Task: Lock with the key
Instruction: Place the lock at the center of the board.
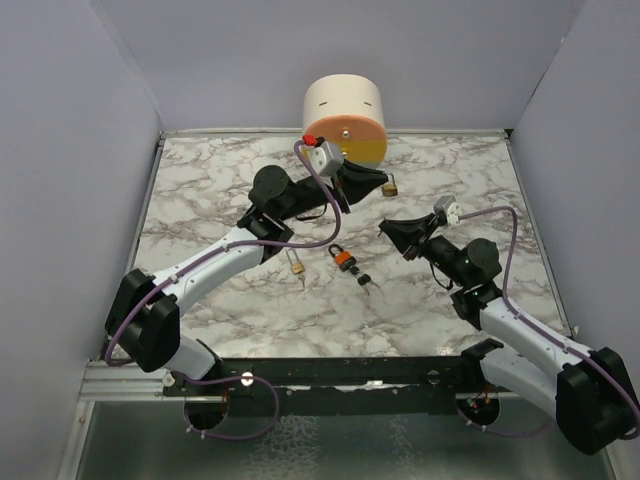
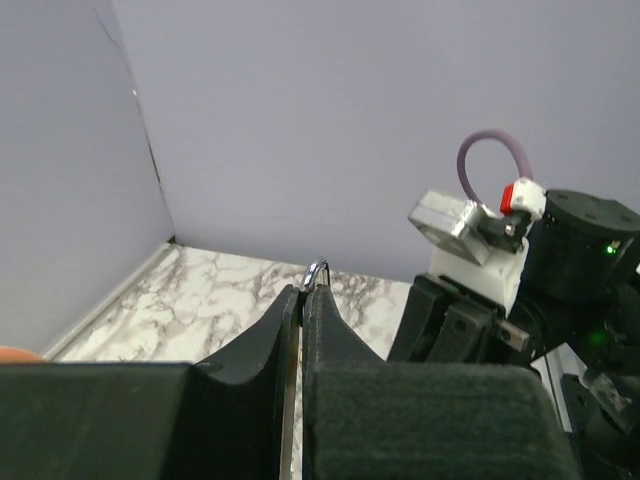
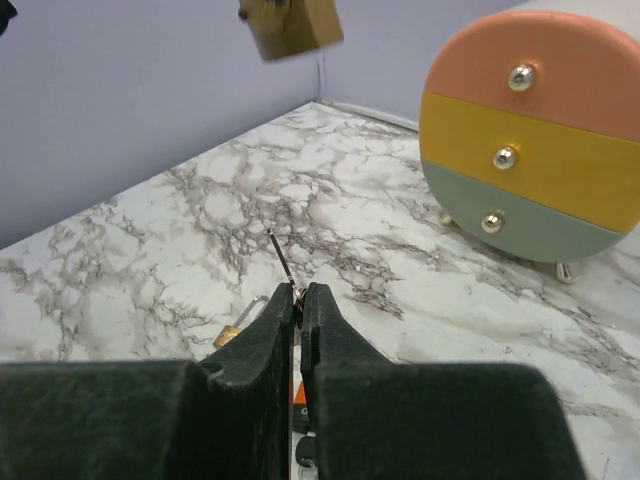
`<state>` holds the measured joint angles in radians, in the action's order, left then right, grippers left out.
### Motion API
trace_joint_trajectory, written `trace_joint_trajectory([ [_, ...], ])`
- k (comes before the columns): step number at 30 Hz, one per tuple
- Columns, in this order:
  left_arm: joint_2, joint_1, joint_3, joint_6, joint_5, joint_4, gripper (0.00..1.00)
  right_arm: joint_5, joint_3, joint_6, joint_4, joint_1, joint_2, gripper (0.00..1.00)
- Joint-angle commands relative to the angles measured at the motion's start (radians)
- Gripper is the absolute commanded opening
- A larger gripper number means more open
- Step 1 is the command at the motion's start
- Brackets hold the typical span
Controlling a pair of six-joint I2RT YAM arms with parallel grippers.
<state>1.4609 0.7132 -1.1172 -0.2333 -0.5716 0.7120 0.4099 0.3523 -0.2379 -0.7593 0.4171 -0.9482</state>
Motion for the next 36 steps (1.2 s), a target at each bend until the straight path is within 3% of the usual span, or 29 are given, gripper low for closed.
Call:
trace_joint_trajectory([
  [1, -0.021, -0.018, -0.026, -0.032, 0.053, 0.117, 0.00, 0.034, -0.002, 0.010, 0.019, 0.002, -0.021, 0.02],
  [5, -0.009, -0.031, 0.001, -0.051, 0.055, 0.116, 0.00, -0.062, -0.003, 0.014, 0.067, 0.002, -0.006, 0.02],
  [10, 0.046, -0.055, 0.087, -0.125, 0.082, 0.116, 0.00, -0.345, 0.009, -0.013, 0.204, 0.002, 0.040, 0.02],
  [18, 0.322, -0.066, 0.064, -0.257, 0.029, 0.127, 0.00, -0.603, 0.011, -0.043, 0.339, 0.002, 0.094, 0.02],
  [24, 0.493, -0.061, -0.007, -0.330, -0.004, 0.126, 0.00, -0.682, 0.026, -0.071, 0.415, 0.002, 0.073, 0.02],
  [36, 0.621, -0.009, -0.093, -0.295, 0.072, -0.050, 0.00, -0.654, 0.100, -0.118, 0.474, 0.002, -0.149, 0.02],
])
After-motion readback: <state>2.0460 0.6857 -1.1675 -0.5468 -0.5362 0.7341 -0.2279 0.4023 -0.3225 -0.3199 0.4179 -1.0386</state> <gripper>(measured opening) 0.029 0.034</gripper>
